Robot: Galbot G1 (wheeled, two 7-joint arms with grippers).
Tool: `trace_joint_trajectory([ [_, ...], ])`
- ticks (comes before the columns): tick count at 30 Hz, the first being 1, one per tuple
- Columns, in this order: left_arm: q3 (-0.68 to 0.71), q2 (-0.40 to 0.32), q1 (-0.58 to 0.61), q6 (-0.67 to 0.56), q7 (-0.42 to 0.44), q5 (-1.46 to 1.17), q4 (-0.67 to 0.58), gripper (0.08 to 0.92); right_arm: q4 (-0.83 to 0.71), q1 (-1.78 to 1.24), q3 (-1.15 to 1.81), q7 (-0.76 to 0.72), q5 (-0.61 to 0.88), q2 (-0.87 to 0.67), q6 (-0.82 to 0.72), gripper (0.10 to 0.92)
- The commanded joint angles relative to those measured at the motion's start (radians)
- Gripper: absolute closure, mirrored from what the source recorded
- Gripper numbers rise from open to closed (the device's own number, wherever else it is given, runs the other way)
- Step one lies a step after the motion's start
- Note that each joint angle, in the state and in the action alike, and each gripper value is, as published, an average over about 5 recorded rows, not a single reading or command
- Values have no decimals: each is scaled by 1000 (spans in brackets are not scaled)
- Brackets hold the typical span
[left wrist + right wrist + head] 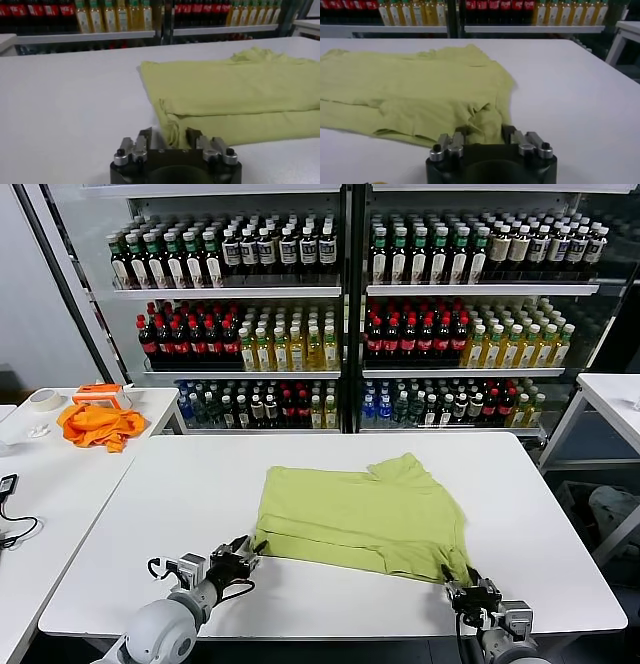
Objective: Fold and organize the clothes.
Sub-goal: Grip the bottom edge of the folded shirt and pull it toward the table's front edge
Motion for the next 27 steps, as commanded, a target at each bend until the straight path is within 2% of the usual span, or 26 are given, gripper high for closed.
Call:
trace_joint_trajectory([
  [1, 15, -6, 9, 46, -3, 26, 1, 631, -5, -2, 0, 3, 12, 1, 4, 759],
  [6, 9, -1, 29, 54, 16, 54, -22, 778, 2, -12, 2, -5, 18, 2, -1, 892],
  [11, -41, 32, 113, 60, 14, 63, -110, 901, 55, -53, 10, -14, 16, -3, -1, 918],
  [16, -153, 87, 255, 63, 32, 58, -228, 917, 113, -123, 19, -23, 9, -11, 0, 918],
  [21, -264, 126, 391, 58, 48, 48, -286, 917, 153, -186, -2, -24, -19, -3, 9, 918],
  [27, -328, 131, 451, 46, 43, 48, -295, 917, 189, -243, -2, -22, -44, -5, 10, 918],
])
